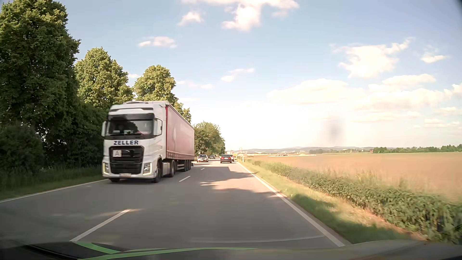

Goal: Follow the waypoints while adhering to traffic rules and regulations

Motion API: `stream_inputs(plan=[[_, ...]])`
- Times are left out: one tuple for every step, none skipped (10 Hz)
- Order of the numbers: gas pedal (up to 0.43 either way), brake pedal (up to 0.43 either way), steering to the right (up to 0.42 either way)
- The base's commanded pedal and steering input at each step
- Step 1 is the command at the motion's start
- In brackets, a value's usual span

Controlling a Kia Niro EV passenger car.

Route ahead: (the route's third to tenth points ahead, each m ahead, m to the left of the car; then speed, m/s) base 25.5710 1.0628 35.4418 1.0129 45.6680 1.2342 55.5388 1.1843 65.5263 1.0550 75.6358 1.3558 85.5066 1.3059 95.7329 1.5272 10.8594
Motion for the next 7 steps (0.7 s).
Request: stream_inputs(plan=[[0.000,0.000,-0.003],[0.000,0.000,-0.003],[0.000,0.000,-0.003],[0.000,0.000,-0.003],[0.000,0.000,-0.003],[0.000,0.000,-0.003],[0.000,0.000,-0.003]])
